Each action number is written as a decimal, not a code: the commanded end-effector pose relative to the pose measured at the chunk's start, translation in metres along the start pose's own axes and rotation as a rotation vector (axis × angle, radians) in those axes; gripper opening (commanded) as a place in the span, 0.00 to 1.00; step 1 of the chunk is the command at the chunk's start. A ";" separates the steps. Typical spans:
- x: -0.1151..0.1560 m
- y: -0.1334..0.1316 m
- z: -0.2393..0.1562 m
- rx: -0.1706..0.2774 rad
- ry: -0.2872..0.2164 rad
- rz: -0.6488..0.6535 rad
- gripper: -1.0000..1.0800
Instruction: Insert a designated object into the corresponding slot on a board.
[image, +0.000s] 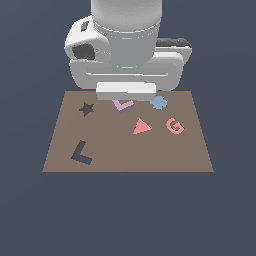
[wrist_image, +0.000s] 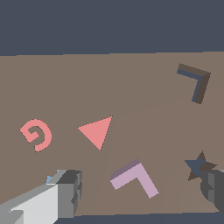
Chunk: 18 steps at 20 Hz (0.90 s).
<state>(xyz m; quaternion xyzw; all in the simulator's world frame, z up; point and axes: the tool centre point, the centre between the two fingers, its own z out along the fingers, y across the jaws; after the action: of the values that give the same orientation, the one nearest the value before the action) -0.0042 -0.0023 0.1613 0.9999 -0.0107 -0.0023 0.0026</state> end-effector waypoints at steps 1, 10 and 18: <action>0.000 0.000 0.000 0.000 0.000 0.000 0.96; -0.009 -0.001 0.012 0.001 0.001 -0.059 0.96; -0.033 0.001 0.042 0.002 0.002 -0.207 0.96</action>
<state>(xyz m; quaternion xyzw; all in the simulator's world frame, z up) -0.0317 -0.0018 0.1263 0.9971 0.0763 -0.0013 0.0016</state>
